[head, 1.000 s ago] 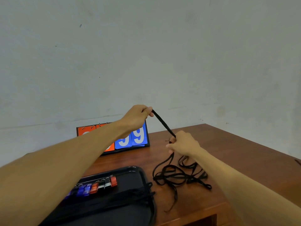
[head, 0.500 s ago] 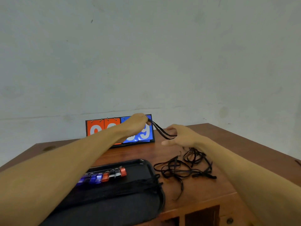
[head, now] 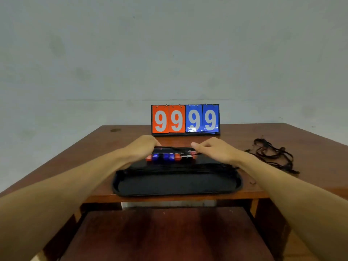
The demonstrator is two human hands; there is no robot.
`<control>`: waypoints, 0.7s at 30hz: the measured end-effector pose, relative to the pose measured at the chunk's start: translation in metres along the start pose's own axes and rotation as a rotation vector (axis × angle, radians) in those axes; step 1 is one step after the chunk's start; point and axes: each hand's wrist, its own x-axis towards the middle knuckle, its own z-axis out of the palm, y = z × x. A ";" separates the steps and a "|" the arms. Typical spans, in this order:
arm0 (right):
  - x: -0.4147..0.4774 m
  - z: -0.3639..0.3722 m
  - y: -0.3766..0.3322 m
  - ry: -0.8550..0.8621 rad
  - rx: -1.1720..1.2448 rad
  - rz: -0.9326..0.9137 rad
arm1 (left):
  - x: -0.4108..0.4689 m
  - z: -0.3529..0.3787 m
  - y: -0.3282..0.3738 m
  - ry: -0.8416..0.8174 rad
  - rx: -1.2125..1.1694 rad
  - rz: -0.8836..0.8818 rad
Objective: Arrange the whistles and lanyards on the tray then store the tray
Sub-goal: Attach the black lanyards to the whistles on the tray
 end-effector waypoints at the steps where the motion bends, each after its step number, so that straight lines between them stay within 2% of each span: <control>1: 0.004 0.008 -0.003 0.003 -0.041 -0.020 | -0.005 -0.002 -0.011 0.036 -0.007 -0.025; 7: 0.030 0.055 -0.011 0.021 -0.201 -0.128 | -0.027 -0.018 -0.074 0.201 0.116 -0.062; 11: 0.042 0.076 -0.006 0.065 -0.224 -0.180 | -0.031 -0.019 -0.107 0.326 0.355 -0.041; 16: 0.046 0.092 0.002 0.041 -0.265 -0.168 | -0.034 -0.010 -0.119 0.305 0.456 0.007; 21: 0.046 0.104 0.005 0.164 -0.298 -0.166 | -0.038 -0.003 -0.109 0.393 0.589 0.130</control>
